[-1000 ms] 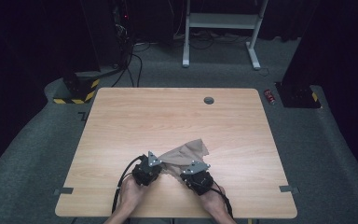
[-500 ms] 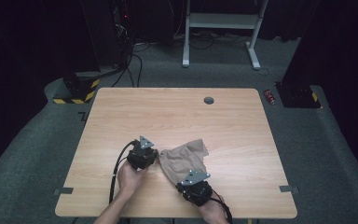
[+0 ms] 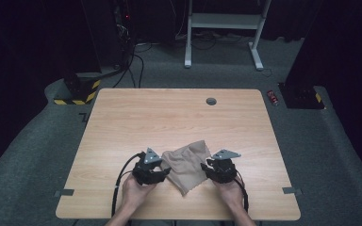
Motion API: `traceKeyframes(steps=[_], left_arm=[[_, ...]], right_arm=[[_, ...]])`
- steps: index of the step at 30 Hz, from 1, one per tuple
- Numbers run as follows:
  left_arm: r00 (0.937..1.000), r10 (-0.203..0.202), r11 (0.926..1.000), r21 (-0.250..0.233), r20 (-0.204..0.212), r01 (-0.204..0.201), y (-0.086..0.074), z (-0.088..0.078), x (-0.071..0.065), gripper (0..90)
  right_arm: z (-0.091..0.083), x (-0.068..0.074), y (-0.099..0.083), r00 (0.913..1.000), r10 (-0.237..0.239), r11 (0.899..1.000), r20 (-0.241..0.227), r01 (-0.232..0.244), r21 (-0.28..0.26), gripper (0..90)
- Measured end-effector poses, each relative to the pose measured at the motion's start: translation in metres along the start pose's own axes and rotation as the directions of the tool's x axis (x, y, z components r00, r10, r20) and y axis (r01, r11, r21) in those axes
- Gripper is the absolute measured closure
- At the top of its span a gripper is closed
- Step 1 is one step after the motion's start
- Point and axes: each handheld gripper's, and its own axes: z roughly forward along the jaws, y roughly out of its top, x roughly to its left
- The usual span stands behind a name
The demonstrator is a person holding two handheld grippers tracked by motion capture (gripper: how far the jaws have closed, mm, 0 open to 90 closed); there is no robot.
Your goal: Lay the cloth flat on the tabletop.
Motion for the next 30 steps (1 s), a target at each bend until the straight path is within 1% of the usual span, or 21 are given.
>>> traceKeyframes(steps=[1,2,3,4,5,6,8,12,15,16,17,18,19,21,22,23,24,25,26,27,30], left_arm=[[0.9998,0.006,0.9997,0.022,0.018,-0.006,0.001,0.009,-0.008,49.6],[0.9998,0.006,0.9997,0.022,0.018,-0.006,0.001,0.009,-0.008,49.6],[0.9995,0.019,0.9984,0.052,0.024,-0.020,-0.001,0.019,-0.013,49.6],[0.9995,0.019,0.9984,0.052,0.024,-0.020,-0.001,0.019,-0.013,49.9],[0.9994,0.029,0.9962,0.081,0.019,-0.031,-0.003,0.026,-0.015,51.5],[0.9994,0.029,0.9962,0.081,0.019,-0.031,-0.003,0.026,-0.015,54.3],[0.9989,0.046,0.9919,0.118,0.009,-0.047,-0.006,0.032,-0.016,65.1],[0.9971,0.076,0.9858,0.151,-0.007,-0.074,-0.009,0.029,-0.008,85.6],[0.9955,0.094,0.9817,0.168,-0.015,-0.090,-0.011,0.025,-0.003,90.0],[0.9956,0.087,0.9820,0.171,-0.033,-0.080,-0.014,0.020,0.002,90.0],[0.9956,0.087,0.9820,0.171,-0.033,-0.080,-0.014,0.020,0.002,90.0],[0.9955,0.081,0.9827,0.171,-0.048,-0.072,-0.016,0.016,0.007,90.0],[0.9974,0.051,0.9865,0.158,-0.051,-0.042,-0.019,0.011,0.014,89.9],[0.9984,0.000,0.9912,0.132,-0.056,0.008,-0.022,0.004,0.020,82.9],[0.9984,0.000,0.9912,0.132,-0.056,0.008,-0.022,0.004,0.020,77.6],[0.9987,-0.012,0.9927,0.119,-0.050,0.018,-0.023,0.001,0.021,77.6],[0.9988,-0.024,0.9939,0.106,-0.043,0.029,-0.023,-0.001,0.019,72.8],[0.9991,-0.020,0.9949,0.098,-0.038,0.023,-0.024,-0.003,0.013,62.0],[0.9991,-0.020,0.9949,0.098,-0.038,0.023,-0.024,-0.003,0.013,58.5],[0.9995,0.015,0.9931,0.117,-0.028,-0.011,-0.023,0.002,0.004,55.1],[0.9981,0.046,0.9882,0.148,-0.041,-0.039,-0.023,0.011,-0.003,50.3]], right_arm=[[0.006,0.000,-0.001,0.9997,-0.022,0.999,0.000,0.022,0.033,66.3],[0.006,0.000,-0.001,0.9997,-0.022,0.999,0.000,0.022,0.033,66.3],[0.010,0.002,-0.001,0.9993,-0.033,0.998,-0.018,0.034,0.057,76.7],[0.010,0.002,-0.001,0.9993,-0.033,0.998,-0.018,0.034,0.057,76.7],[0.011,0.005,-0.002,0.9977,-0.062,0.996,-0.029,0.064,0.064,88.5],[0.011,0.005,-0.002,0.9977,-0.062,0.996,-0.029,0.064,0.064,88.5],[0.009,0.009,-0.003,0.9966,-0.072,0.995,-0.042,0.074,0.060,89.2],[0.000,0.024,0.000,0.9890,-0.125,0.991,-0.080,0.127,0.028,89.4],[-0.002,0.032,0.001,0.9836,-0.144,0.989,-0.109,0.147,0.021,89.0],[-0.002,0.040,0.000,0.9761,-0.171,0.984,-0.133,0.175,0.019,86.2],[-0.002,0.040,0.000,0.9761,-0.171,0.984,-0.133,0.175,0.019,86.2],[-0.003,0.042,0.000,0.9748,-0.178,0.983,-0.134,0.182,0.015,81.4],[-0.006,0.037,-0.001,0.9817,-0.160,0.987,-0.104,0.160,-0.005,75.4],[-0.008,0.027,-0.002,0.9926,-0.100,0.995,-0.068,0.100,-0.010,73.5],[-0.008,0.027,-0.002,0.9926,-0.100,0.995,-0.068,0.100,-0.010,73.5],[-0.009,0.018,-0.002,0.9968,-0.066,0.998,-0.045,0.066,-0.011,72.6],[-0.009,0.013,-0.003,0.9983,-0.053,0.999,-0.021,0.053,-0.010,71.3],[-0.008,0.006,-0.006,0.9994,-0.035,0.999,0.006,0.035,0.012,67.9],[-0.008,0.006,-0.006,0.9994,-0.035,0.999,0.006,0.035,0.012,67.9],[-0.005,0.003,-0.009,0.9993,-0.032,0.999,0.021,0.031,0.031,65.4],[0.002,0.003,-0.012,0.9988,-0.038,0.998,0.031,0.036,0.055,64.2]])
